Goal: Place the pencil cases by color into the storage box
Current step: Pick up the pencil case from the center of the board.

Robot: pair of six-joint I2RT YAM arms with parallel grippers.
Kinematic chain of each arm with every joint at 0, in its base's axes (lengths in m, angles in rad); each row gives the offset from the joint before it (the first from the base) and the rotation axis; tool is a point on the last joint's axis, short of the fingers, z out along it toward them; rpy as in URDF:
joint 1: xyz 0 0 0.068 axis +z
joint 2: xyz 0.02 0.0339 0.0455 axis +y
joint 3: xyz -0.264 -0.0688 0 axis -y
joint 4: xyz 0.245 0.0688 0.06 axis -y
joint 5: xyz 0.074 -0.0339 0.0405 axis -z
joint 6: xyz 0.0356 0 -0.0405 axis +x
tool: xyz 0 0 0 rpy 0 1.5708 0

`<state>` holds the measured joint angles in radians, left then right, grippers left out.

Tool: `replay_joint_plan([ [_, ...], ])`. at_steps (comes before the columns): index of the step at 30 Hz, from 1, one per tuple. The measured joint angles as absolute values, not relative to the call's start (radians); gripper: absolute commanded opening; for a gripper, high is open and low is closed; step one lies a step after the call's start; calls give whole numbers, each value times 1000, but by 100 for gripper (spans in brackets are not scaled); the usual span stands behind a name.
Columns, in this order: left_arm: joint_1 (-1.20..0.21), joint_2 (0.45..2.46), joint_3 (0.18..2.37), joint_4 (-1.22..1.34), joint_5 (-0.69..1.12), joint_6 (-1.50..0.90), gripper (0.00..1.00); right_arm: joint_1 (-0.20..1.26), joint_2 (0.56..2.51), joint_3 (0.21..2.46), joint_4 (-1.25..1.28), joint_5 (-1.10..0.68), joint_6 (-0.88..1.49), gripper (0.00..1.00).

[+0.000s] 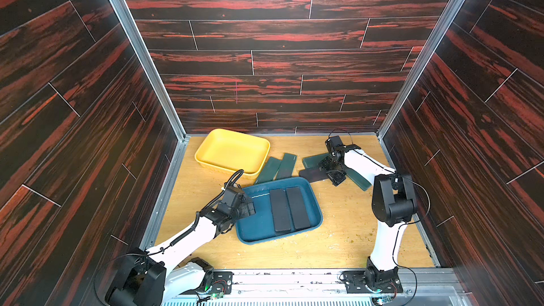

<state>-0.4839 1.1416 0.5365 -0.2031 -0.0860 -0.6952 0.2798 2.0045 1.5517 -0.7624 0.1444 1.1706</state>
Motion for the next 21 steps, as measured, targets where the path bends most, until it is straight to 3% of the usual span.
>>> replay_joint_plan([
  [21, -526, 1163, 531, -178, -83, -687, 96, 275, 2135, 1647, -778, 127, 1221, 86],
])
